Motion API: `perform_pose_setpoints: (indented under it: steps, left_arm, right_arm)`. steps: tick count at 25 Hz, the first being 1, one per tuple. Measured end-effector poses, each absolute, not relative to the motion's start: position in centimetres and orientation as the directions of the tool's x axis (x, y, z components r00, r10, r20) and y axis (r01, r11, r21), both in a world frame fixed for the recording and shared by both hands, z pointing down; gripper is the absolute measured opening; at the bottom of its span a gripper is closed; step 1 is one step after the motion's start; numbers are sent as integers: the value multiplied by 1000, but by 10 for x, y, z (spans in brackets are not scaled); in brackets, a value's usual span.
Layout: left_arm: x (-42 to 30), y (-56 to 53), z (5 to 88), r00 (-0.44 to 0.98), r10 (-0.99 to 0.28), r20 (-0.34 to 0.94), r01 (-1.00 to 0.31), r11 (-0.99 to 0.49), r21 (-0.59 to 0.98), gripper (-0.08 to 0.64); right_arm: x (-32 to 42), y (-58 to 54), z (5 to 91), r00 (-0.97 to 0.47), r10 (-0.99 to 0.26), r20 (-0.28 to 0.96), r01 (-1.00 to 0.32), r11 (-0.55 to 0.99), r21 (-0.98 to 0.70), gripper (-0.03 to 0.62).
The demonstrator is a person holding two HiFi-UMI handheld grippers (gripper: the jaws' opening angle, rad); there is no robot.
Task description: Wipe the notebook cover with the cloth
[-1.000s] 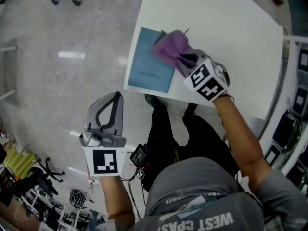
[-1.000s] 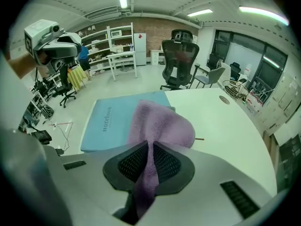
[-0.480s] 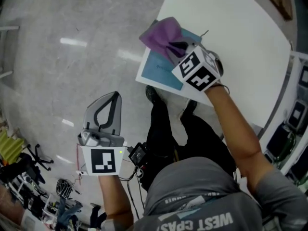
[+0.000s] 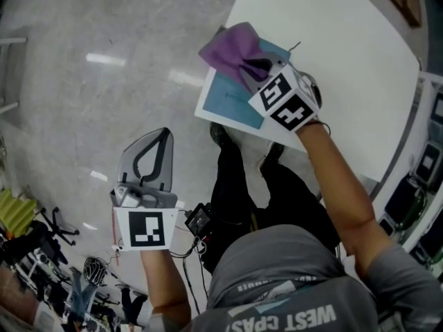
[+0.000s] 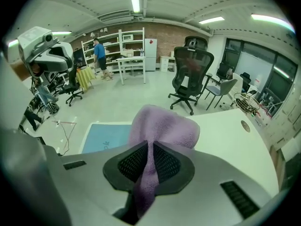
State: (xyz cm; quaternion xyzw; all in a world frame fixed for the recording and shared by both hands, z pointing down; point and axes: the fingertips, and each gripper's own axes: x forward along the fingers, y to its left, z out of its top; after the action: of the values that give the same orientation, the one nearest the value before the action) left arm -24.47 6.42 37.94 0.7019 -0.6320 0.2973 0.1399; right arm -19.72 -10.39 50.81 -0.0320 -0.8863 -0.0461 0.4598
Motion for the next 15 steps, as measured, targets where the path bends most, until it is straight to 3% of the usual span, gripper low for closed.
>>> perform_pose_setpoints:
  steps: [8, 15]
  left_arm:
    - [-221, 30, 369, 98, -807, 583, -948, -253, -192, 3]
    - [-202, 21, 368, 127, -804, 581, -945, -276, -176, 3]
  right_arm:
    - [-127, -135, 511, -542, -54, 839, -46, 998, 35, 57]
    - [-109, -146, 510, -525, -73, 848, -53, 997, 53, 57]
